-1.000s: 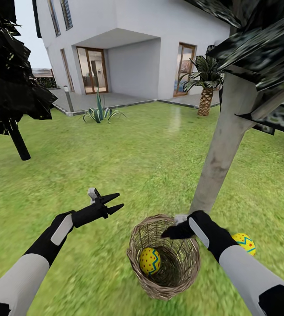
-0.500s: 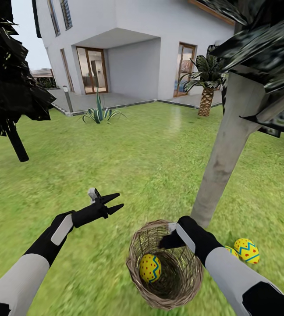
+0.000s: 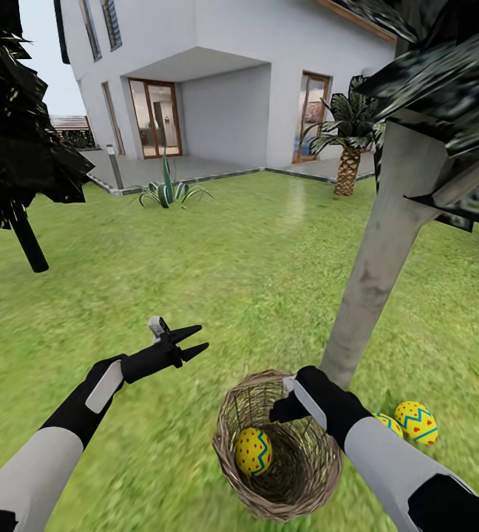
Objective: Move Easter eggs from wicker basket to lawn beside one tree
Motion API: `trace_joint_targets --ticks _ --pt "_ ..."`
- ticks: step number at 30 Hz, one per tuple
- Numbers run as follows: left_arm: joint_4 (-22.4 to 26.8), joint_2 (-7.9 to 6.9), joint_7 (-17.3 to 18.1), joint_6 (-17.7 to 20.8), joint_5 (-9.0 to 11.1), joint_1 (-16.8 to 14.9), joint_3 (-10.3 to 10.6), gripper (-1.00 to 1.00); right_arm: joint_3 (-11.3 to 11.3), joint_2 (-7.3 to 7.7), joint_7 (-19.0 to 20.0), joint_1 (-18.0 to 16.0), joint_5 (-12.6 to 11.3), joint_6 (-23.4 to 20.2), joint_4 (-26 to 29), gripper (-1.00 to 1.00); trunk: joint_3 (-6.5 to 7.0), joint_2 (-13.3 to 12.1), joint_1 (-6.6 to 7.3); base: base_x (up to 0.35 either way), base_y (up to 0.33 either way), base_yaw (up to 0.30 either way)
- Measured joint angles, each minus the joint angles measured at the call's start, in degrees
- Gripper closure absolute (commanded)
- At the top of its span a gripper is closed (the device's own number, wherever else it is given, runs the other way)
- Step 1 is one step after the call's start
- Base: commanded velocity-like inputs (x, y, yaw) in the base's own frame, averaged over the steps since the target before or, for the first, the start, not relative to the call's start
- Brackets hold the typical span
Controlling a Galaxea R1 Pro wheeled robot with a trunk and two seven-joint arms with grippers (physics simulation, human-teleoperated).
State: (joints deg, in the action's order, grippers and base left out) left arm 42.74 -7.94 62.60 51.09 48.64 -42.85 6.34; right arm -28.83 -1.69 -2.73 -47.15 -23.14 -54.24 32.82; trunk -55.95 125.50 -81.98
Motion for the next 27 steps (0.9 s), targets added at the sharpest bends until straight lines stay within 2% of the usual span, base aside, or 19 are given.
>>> trace_joint_targets --ticks 5,11,14,20,24,27 --pt "-0.01 0.00 -0.05 0.00 0.01 0.00 -0.03 -1.00 -0.11 -0.01 0.17 0.00 -0.17 -0.15 0.01 -1.00 0.00 0.00 0.00 0.021 0.000 0.000" --pt "0.00 0.08 -0.23 0.00 -0.02 0.00 0.05 -1.00 -0.25 -0.05 0.26 0.00 -0.13 -0.13 0.06 -1.00 0.00 0.00 0.03 0.272 0.032 0.000" --pt "-0.03 0.09 -0.17 -0.03 -0.02 0.00 0.03 -1.00 -1.51 -0.04 0.27 0.00 -0.03 -0.04 0.15 -1.00 0.00 0.00 0.01 0.147 0.025 0.000" --pt "-0.05 0.05 -0.08 -0.08 0.04 0.00 0.04 -1.00 -2.60 0.03 0.33 0.00 -0.20 -0.04 0.05 -1.00 0.00 0.00 0.00 0.023 0.004 0.000" --pt "-0.01 0.08 -0.07 -0.10 -0.01 0.00 0.05 -1.00 -2.72 0.22 0.40 0.01 -0.26 -0.11 0.01 -1.00 -0.71 1.59 -0.87 0.002 0.000 0.000" --pt "0.00 0.09 -0.06 -0.09 -0.01 0.00 0.06 -1.00 -2.79 0.25 0.42 0.00 -0.26 -0.15 0.01 -1.00 -0.72 1.60 -0.88 0.000 0.000 0.000"
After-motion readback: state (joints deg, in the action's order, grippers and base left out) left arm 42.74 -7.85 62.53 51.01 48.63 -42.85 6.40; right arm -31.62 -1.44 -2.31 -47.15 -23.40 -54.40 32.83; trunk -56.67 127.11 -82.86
